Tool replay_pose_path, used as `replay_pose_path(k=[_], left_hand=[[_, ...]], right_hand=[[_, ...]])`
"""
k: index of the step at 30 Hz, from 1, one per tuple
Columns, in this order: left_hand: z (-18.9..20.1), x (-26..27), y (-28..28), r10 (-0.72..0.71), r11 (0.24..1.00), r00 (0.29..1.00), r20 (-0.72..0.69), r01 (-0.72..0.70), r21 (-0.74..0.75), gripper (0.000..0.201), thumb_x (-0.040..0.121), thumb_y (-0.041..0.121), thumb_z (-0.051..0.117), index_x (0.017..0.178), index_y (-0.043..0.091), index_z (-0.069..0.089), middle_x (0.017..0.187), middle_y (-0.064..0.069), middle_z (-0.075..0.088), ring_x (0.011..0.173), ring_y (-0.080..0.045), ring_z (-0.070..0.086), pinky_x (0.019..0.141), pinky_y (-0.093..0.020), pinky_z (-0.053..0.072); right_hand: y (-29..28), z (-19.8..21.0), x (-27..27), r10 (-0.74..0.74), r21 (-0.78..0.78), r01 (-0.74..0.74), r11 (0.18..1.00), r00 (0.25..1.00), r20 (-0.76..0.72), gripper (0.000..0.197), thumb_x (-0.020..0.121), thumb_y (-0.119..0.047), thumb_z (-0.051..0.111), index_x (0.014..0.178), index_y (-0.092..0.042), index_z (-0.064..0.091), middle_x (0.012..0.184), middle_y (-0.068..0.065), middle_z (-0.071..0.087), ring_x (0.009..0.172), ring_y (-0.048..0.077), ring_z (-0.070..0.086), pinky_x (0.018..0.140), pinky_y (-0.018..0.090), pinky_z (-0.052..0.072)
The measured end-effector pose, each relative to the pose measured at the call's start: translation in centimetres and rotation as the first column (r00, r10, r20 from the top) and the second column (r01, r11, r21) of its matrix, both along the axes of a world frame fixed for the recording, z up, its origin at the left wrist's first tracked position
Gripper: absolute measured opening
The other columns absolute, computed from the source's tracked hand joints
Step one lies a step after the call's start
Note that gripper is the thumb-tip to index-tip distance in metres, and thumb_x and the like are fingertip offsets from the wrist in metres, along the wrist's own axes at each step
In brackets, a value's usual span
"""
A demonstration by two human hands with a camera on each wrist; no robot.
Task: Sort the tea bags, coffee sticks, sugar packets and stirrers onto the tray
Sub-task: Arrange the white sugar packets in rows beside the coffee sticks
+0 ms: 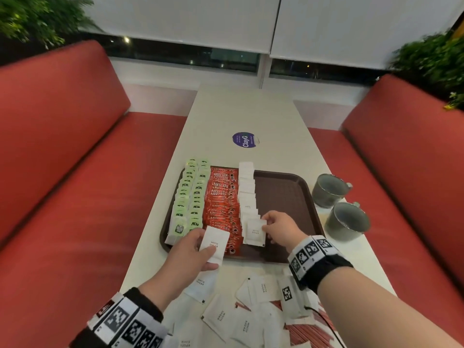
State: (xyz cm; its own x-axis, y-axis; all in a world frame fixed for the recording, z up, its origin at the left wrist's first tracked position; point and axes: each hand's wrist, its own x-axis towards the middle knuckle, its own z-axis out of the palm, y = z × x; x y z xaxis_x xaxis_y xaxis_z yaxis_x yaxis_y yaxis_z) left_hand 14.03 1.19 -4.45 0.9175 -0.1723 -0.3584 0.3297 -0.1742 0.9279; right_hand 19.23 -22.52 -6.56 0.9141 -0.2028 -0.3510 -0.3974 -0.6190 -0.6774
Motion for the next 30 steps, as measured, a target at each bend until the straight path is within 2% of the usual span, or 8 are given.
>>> replay_pose_path(k=[3, 6, 10, 14, 17, 23, 26, 30], left_hand=[[-0.1, 0.1, -0.2, 0.007, 1.0, 1.0, -0.004, -0.007, 0.012, 0.024, 0.091, 0.005, 0.059, 0.11, 0.019, 0.056, 0.113, -0.002, 0.064, 0.1, -0.017, 0.065, 0.075, -0.031, 0.059], [-0.3, 0.3, -0.4, 0.02, 1.0, 0.999, -0.031, -0.02, 0.005, 0.021, 0.092, 0.004, 0.057, 0.109, 0.016, 0.057, 0.111, -0.002, 0.065, 0.099, -0.018, 0.065, 0.075, -0.032, 0.059], [-0.5, 0.5, -0.9, 0.028, 0.999, 0.997, -0.075, -0.031, -0.033, 0.021, 0.093, 0.003, 0.055, 0.111, 0.015, 0.056, 0.112, -0.003, 0.066, 0.099, -0.019, 0.066, 0.074, -0.031, 0.059], [-0.5, 0.7, -1.6, 0.021, 0.998, 0.996, -0.084, -0.026, -0.058, 0.021, 0.093, 0.003, 0.054, 0.108, 0.018, 0.057, 0.111, -0.001, 0.066, 0.099, -0.018, 0.066, 0.075, -0.03, 0.059], [-0.5, 0.8, -2.2, 0.005, 0.998, 0.996, -0.086, -0.011, -0.061, 0.022, 0.093, 0.003, 0.055, 0.106, 0.021, 0.056, 0.111, 0.0, 0.066, 0.1, -0.018, 0.066, 0.076, -0.031, 0.059], [-0.8, 0.7, -2.6, -0.002, 1.0, 0.996, -0.094, -0.001, -0.031, 0.025, 0.093, 0.004, 0.055, 0.113, 0.017, 0.056, 0.115, -0.003, 0.065, 0.102, -0.02, 0.065, 0.076, -0.032, 0.059], [-0.9, 0.4, -2.5, -0.005, 1.0, 0.996, -0.093, 0.003, -0.026, 0.025, 0.093, 0.004, 0.055, 0.114, 0.017, 0.056, 0.114, -0.003, 0.066, 0.099, -0.019, 0.066, 0.075, -0.03, 0.059], [-0.9, 0.2, -1.9, -0.005, 1.0, 0.996, -0.089, 0.002, -0.025, 0.023, 0.093, 0.004, 0.055, 0.112, 0.017, 0.057, 0.114, -0.002, 0.065, 0.1, -0.018, 0.065, 0.072, -0.027, 0.059]], right_hand=[[0.4, -0.3, 0.4, 0.033, 0.01, -0.033, 0.999, 0.998, -0.044, 0.011, 0.092, -0.006, 0.055, 0.098, -0.013, 0.058, 0.078, 0.0, 0.056, 0.063, 0.01, 0.053, 0.047, 0.018, 0.045], [0.5, -0.5, 0.7, 0.056, -0.015, -0.057, 0.998, 0.997, -0.057, 0.011, 0.091, -0.005, 0.057, 0.099, -0.013, 0.058, 0.078, 0.001, 0.057, 0.063, 0.01, 0.056, 0.05, 0.019, 0.048], [0.2, -0.3, 0.8, 0.062, -0.114, -0.067, 0.991, 0.997, -0.039, 0.01, 0.088, -0.01, 0.06, 0.09, -0.019, 0.057, 0.093, 0.004, 0.062, 0.079, 0.017, 0.062, 0.07, 0.029, 0.056], [0.0, 1.0, -0.3, 0.081, -0.196, -0.061, 0.979, 0.992, 0.095, 0.011, 0.093, -0.016, 0.055, 0.103, -0.019, 0.058, 0.096, -0.004, 0.056, 0.083, 0.01, 0.053, 0.059, 0.015, 0.036], [0.2, 1.6, -1.5, 0.142, -0.209, -0.117, 0.971, 0.984, 0.105, 0.009, 0.09, -0.019, 0.059, 0.098, -0.022, 0.06, 0.092, -0.006, 0.059, 0.076, 0.004, 0.053, 0.057, 0.012, 0.037], [2.2, 1.2, -2.7, 0.297, -0.445, -0.33, 0.833, 0.944, -0.144, 0.017, 0.084, -0.028, 0.067, 0.081, -0.021, 0.052, 0.088, -0.004, 0.056, 0.082, 0.018, 0.055, 0.069, 0.027, 0.045], [2.8, 1.3, -2.4, 0.345, -0.531, -0.373, 0.761, 0.926, -0.155, 0.014, 0.086, -0.024, 0.062, 0.085, -0.019, 0.049, 0.088, -0.003, 0.052, 0.085, 0.021, 0.056, 0.073, 0.03, 0.047], [2.6, 1.1, -2.1, 0.378, -0.559, -0.392, 0.731, 0.914, -0.146, 0.007, 0.087, -0.013, 0.052, 0.084, -0.018, 0.048, 0.088, -0.002, 0.052, 0.089, 0.022, 0.06, 0.07, 0.029, 0.045]])
